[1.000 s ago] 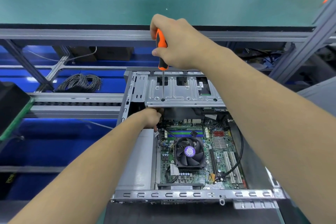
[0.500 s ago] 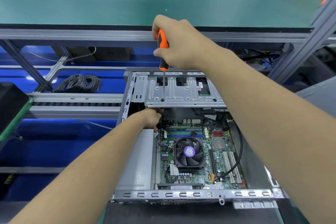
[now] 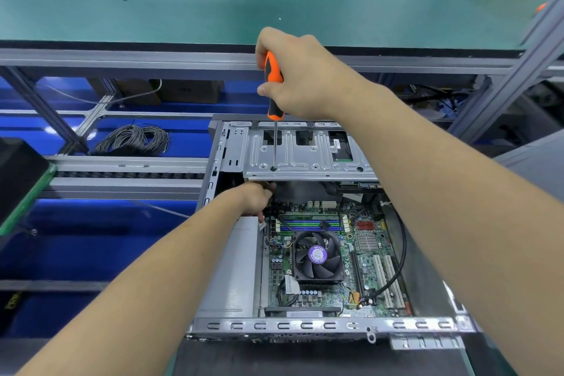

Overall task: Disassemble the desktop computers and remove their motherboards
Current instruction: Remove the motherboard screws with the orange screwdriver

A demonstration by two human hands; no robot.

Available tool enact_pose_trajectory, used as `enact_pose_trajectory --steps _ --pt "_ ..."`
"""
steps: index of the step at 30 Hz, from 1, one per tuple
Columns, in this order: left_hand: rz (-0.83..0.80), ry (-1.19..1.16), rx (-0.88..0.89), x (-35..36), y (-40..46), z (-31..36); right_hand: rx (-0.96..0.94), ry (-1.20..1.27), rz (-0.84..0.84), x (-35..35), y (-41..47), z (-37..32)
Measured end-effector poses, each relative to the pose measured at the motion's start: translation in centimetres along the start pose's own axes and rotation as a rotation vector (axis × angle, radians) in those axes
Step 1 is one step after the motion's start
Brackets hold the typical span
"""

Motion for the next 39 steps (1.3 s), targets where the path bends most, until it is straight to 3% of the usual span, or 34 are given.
enact_pose_trajectory --steps 39 --pt "-0.007 0.073 0.012 0.0 -0.8 0.4 0.000 -0.022 -0.001 -0.2 0.4 0.0"
Point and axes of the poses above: each hand's wrist, its own y-axis towards the middle knuckle, its own x-axis out of the palm, z = x × y, the point moved 7 cm from there along y, towards the middle knuckle, and after that the axes turned 5 degrees about -z, right-handed, at the moved point
